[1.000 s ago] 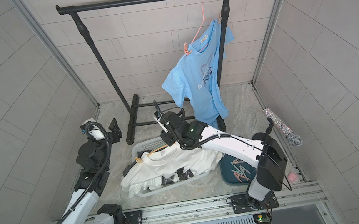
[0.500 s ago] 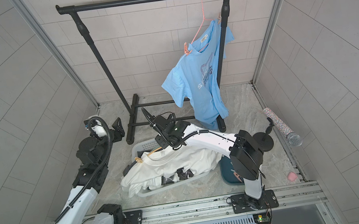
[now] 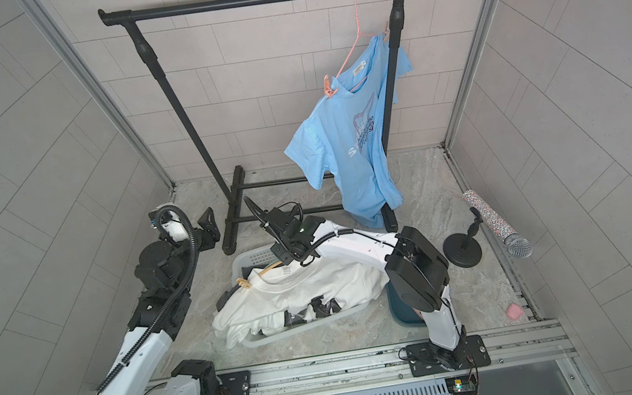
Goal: Use clothespins to secure the t-shirt on both sides of the hanger
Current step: Pick up the hanger from the basket.
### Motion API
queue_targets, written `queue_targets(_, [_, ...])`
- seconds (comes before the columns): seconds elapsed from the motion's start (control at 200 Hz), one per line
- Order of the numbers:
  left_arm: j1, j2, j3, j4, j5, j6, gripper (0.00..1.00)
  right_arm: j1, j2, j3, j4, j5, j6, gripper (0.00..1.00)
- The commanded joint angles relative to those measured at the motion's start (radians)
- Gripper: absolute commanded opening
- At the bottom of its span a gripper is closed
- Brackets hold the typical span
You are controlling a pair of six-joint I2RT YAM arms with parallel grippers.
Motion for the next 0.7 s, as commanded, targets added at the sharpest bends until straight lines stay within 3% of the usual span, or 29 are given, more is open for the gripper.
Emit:
queue_targets(0.0, [0.006,-0.013,0.002,0.014,0.002,0.024,0.77,0.006,-0.017,0.022,-0.009,0.01,-0.034,0.08])
queue_targets(0.155, [0.013,-0.03,0.01,0.014,0.043,0.072,0.77,0.014,-0.093,0.014,-0.031,0.047,-0.062,0.0])
queue_targets(0.51, [0.016,-0.158,0.178,-0.165,0.299,0.165,0.82,0.042,-0.42,-0.079,0.025,0.18,-0.043,0.0])
queue_targets(0.696, [0.014,-0.23,0.299,-0.369,0.561,0.347,0.81,0.044,-0.568,-0.114,0.117,0.238,-0.073,0.0])
